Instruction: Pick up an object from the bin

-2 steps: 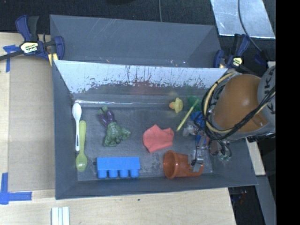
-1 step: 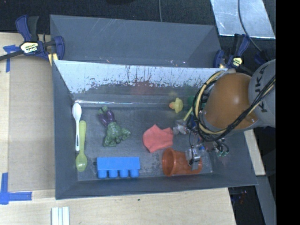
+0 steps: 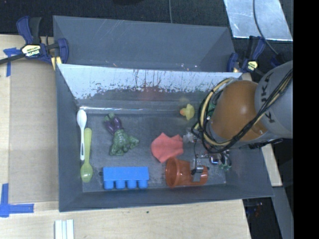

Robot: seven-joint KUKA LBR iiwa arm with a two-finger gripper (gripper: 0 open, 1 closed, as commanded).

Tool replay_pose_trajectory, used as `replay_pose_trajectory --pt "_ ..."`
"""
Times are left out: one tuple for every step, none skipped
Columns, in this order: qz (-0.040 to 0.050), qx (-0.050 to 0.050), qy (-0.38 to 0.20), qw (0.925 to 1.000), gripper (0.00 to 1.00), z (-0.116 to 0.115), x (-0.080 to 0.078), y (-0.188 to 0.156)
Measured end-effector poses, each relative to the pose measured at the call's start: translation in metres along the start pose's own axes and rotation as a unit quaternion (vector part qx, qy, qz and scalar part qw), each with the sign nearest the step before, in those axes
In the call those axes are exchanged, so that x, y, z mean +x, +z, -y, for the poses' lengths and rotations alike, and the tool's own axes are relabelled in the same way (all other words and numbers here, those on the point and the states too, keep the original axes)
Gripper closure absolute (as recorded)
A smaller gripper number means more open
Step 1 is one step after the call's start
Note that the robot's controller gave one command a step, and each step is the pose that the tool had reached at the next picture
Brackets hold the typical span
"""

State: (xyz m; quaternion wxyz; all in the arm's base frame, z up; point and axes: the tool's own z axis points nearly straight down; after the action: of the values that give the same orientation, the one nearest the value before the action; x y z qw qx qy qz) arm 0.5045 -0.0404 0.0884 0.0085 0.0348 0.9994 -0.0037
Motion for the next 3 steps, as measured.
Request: replay_pose_trajectory --pt "0.0040 0.005 -0.003 1.0000 0.00 -0.034 -0.025 0.003" --pt "0.0172 0.004 0.006 0.9998 0.00 -0.040 -0.061 0.004" --pt "0.0085 0.003 0.078 0.9969 0.00 -0.063 -0.034 0.018"
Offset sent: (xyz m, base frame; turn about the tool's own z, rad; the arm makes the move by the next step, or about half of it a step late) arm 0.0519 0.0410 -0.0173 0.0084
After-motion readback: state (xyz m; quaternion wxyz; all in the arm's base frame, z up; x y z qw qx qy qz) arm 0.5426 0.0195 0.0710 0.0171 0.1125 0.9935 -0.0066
